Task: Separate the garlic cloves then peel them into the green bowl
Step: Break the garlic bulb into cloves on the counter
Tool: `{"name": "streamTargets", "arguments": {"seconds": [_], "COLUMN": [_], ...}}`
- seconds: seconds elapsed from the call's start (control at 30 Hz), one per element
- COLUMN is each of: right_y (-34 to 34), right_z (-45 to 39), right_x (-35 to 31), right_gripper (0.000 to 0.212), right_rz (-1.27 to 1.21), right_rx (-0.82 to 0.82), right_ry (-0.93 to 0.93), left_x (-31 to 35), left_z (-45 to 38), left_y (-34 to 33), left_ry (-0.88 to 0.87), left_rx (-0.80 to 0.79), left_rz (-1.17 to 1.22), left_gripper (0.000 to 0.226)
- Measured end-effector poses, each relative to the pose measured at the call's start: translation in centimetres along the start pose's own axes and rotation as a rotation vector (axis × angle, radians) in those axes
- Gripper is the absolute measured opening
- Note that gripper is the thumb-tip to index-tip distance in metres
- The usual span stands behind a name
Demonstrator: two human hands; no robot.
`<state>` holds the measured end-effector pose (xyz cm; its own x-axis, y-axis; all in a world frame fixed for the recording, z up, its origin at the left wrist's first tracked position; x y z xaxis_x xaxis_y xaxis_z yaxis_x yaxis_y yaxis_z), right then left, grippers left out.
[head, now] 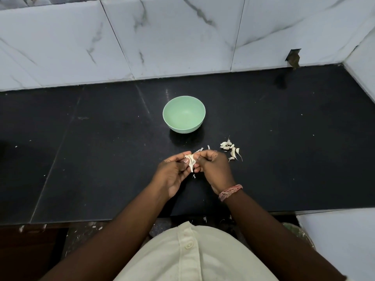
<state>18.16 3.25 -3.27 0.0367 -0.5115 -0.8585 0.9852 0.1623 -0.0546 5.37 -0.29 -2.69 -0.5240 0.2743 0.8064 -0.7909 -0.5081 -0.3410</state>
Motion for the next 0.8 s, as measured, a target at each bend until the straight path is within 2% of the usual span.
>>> {"name": "streamTargets", "arguments": {"seconds": [0.1, 0.2, 0.43, 0.53, 0.67, 0.73, 0.8], "right_y": [0.0, 0.6, 3.2, 3.9, 5.9, 7.2, 7.8], "right_z": [0.0, 0.1, -0.8, -0.8, -0.6, -0.9, -1.3], "right_x": [0.7, 0.9, 0.3, 0.4, 0.1, -0.2, -0.5], "right_gripper": [0.012, 0.014, 0.015, 0.021, 0.013, 0.008, 0.007], "right_rz": [-0.247, -0.431, -0.574, -0.526, -0.369, -0.243, -0.195], "right_rx": [-0.087, -0.107, 0.018, 0.086, 0.345, 0.476, 0.538], "right_ry": [-0.123, -0.194, -0.182, -0.171, -0.082, -0.030, -0.020], "left_x": [-0.1, -0.4, -0.6, -0.2, 0.3, 0.2, 0.0], "left_z": [0.0, -0.5, -0.7, -0.7, -1.8, -3.0, -3.9], "left_y": [-0.2, -0.1, -0.2, -1.2, -3.2, -4.0, -4.6], "left_ry": [0.033, 0.050, 0.085, 0.089, -0.011, -0.218, -0.493], "left_rx": [0.011, 0.059, 0.072, 0.026, -0.070, -0.159, -0.259], "left_rz": [0.057, 0.119, 0.026, -0.046, -0.383, -0.744, -1.102], "left_gripper": [0.028, 0.026, 0.033, 0.038, 0.029, 0.024, 0.033]}}
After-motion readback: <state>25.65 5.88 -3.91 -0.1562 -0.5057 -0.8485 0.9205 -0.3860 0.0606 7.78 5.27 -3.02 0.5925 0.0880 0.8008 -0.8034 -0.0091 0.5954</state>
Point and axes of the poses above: each hand's wrist, its own z-axis away from the middle knuckle, its own y-axis out of the back of the hand, x = y × z, the point moved 2 cm from there along -z, towards the middle knuckle, and after that the axes turned 11 degrees about -y, right-handed, at the moved point
